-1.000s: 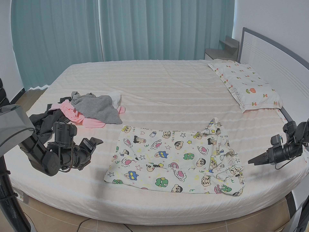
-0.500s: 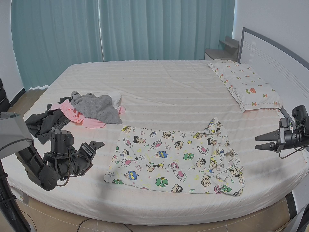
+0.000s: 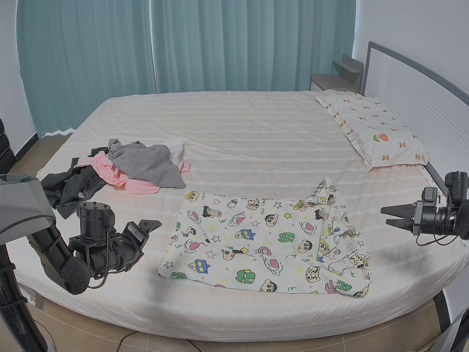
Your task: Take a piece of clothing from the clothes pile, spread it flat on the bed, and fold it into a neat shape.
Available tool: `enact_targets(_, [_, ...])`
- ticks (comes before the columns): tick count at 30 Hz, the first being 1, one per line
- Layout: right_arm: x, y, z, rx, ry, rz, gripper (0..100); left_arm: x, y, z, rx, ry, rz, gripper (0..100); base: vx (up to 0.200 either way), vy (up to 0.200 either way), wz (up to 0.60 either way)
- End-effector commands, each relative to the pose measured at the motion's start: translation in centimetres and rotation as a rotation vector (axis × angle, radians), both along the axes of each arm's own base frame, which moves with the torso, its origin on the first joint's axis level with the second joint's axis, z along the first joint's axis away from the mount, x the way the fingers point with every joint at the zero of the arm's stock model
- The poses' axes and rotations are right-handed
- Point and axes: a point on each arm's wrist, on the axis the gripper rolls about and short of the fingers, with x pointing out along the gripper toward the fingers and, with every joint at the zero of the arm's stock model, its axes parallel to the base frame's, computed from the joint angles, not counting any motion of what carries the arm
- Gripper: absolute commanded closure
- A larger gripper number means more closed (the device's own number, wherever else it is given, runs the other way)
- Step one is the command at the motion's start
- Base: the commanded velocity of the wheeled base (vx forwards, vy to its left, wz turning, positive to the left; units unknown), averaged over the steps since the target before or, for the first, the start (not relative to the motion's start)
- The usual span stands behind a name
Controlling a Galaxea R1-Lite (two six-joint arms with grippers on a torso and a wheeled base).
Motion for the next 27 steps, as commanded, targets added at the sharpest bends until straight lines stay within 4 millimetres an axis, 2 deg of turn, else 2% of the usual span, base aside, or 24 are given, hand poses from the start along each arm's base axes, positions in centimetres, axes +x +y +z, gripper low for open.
enact_targets(1, [-2.8, 1.0, -2.2, -0.002, 0.084, -0.168, 0, -0.1, -0.4, -0.9, 0.009, 0.024, -0.010, 0, 0.000, 0.000, 0.00])
enact_targets(5, [-2.3, 2.5, -3.8, -0.125, 0.083, -0.321, 0, -0.1, -0.5, -1.1, 0.011, 0.029, -0.013, 0, 0.000, 0.000, 0.00])
enact_targets(7, [-2.1, 4.4, -4.6, -0.163, 0.080, -0.421, 0, -0.1, -0.5, -1.1, 0.012, 0.031, -0.013, 0, 0.000, 0.000, 0.00])
enact_targets(11, [-1.5, 9.9, -6.4, -0.087, 0.036, -0.629, 0, -0.1, -0.5, -1.1, 0.014, 0.030, -0.009, 0, 0.000, 0.000, 0.00])
enact_targets(12, [-1.5, 10.5, -6.9, -0.083, 0.024, -0.653, 0, -0.1, -0.5, -1.1, 0.019, 0.031, -0.002, 0, 0.000, 0.000, 0.00])
enact_targets(15, [-2.1, 11.3, -8.7, -0.110, 0.093, -0.615, 0, -0.2, -0.4, -1.2, 0.031, 0.031, 0.015, 0, 0.000, 0.000, 0.00])
enact_targets(21, [-2.8, 11.7, -8.8, -0.002, 0.178, -0.604, 0, -0.2, -0.4, -1.5, 0.034, 0.043, 0.016, 0, 0.000, 0.000, 0.00])
enact_targets(27, [-3.2, 10.9, -10.0, -0.028, 0.235, -0.621, 0, -0.1, -0.5, -2.2, 0.039, 0.055, 0.016, 0, 0.000, 0.000, 0.00])
